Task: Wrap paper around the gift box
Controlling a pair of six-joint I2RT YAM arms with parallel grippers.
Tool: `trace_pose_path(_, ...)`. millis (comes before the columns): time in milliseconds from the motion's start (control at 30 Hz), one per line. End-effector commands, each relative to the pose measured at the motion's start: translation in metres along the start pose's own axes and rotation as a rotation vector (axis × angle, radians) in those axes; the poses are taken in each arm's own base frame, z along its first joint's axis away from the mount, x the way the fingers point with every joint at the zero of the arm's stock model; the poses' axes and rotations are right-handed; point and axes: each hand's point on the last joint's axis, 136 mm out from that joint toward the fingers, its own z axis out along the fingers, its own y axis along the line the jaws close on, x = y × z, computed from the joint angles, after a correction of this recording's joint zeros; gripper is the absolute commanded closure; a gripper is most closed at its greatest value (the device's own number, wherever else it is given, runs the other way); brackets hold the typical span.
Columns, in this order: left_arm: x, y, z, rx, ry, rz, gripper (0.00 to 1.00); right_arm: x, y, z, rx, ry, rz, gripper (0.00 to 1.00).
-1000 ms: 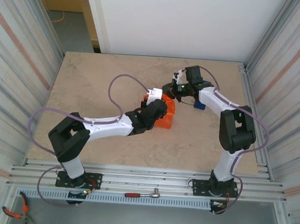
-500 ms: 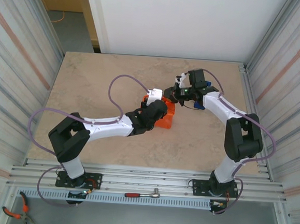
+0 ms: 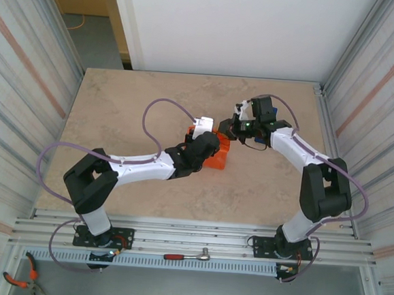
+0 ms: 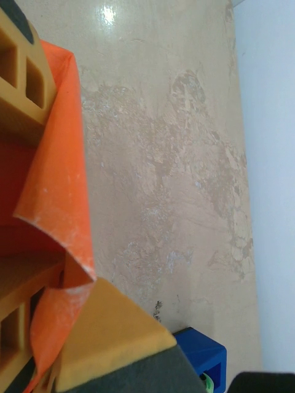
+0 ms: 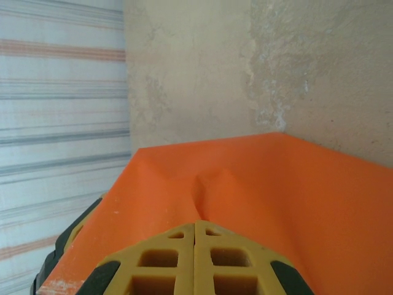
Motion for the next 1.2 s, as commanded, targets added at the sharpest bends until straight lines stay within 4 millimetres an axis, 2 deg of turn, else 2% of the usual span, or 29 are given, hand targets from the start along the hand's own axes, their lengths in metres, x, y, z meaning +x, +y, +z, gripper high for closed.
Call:
trace_pose_path(0,0.117,0.035,0.002,-0.086,0.328,0.195,0.52,0.025,-0.021,-0.005,0.086,0.027,0.037,1.0)
trace_pose_path(200,0.111,0.033,0.001,-0.084,0.322,0.191,0.52,0.04,-0.043,0.006,0.122,0.044,0.062,1.0)
trace_pose_path(333,0.085,0.033,-0.008,-0.049,0.296,0.157,0.5,0.044,-0.052,0.008,0.139,0.042,0.073,1.0)
trace_pose_path(433,0.05,0.028,-0.015,0.095,0.291,0.037,0.49,0.046,-0.058,0.008,0.146,0.038,0.076,1.0)
trace_pose_path(567,-0.013,0.023,-0.035,0.314,0.227,-0.121,0.47,0.05,-0.064,0.008,0.153,0.036,0.081,1.0)
trace_pose_path(667,-0.051,0.031,-0.046,0.397,0.176,-0.212,0.45,0.052,-0.068,0.008,0.159,0.035,0.084,1.0)
trace_pose_path(733,-0.067,0.04,-0.046,0.431,0.161,-0.28,0.45,0.054,-0.069,0.008,0.158,0.034,0.088,1.0)
trace_pose_path(833,-0.076,0.057,-0.033,0.45,0.163,-0.361,0.44,0.055,-0.072,0.007,0.16,0.031,0.091,1.0)
trace_pose_path(967,-0.069,0.073,-0.002,0.426,0.219,-0.386,0.45,0.055,-0.073,0.007,0.156,0.029,0.092,1.0)
trace_pose_path(1100,-0.058,0.075,0.028,0.429,0.28,-0.361,0.46,0.054,-0.073,0.007,0.153,0.027,0.095,1.0)
trace_pose_path(1167,-0.056,0.07,0.04,0.44,0.307,-0.324,0.46,0.054,-0.073,0.007,0.154,0.027,0.094,1.0)
